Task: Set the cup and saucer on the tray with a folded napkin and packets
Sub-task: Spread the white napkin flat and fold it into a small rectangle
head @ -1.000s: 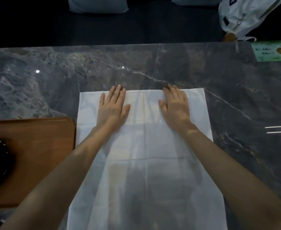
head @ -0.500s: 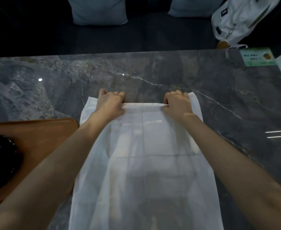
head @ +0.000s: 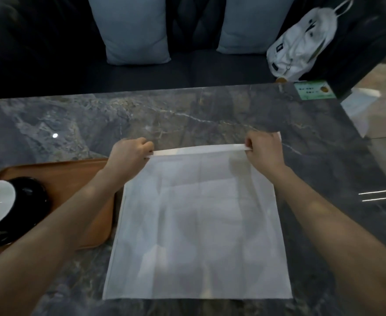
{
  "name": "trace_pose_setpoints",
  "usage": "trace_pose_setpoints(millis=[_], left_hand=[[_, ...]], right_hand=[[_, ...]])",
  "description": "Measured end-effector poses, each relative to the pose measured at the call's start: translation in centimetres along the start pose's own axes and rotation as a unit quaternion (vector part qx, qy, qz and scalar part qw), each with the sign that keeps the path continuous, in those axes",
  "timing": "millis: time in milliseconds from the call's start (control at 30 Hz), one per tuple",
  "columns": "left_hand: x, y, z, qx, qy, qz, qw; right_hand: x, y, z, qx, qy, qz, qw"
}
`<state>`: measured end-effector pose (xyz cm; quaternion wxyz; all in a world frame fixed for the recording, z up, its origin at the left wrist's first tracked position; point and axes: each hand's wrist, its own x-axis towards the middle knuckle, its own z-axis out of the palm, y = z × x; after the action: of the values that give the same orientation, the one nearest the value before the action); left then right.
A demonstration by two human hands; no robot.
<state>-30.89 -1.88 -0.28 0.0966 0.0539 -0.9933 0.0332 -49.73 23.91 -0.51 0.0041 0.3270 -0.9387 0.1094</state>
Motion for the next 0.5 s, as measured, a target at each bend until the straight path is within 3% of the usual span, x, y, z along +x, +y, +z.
trace_pose_setpoints(millis=[333,500], left_hand=[[-4.8,0.4,-4.1,-0.017,0.081,-0.012,0.997],[-7.9,1.1,-5.5,-0.021,0.105,0.015,0.994]], right_hand=[[-8.3,1.1,-3.7,0.011,0.127,0.019,0.992],[-13.6,1.3,-3.3,0.044,0.123,0.015,0.991]])
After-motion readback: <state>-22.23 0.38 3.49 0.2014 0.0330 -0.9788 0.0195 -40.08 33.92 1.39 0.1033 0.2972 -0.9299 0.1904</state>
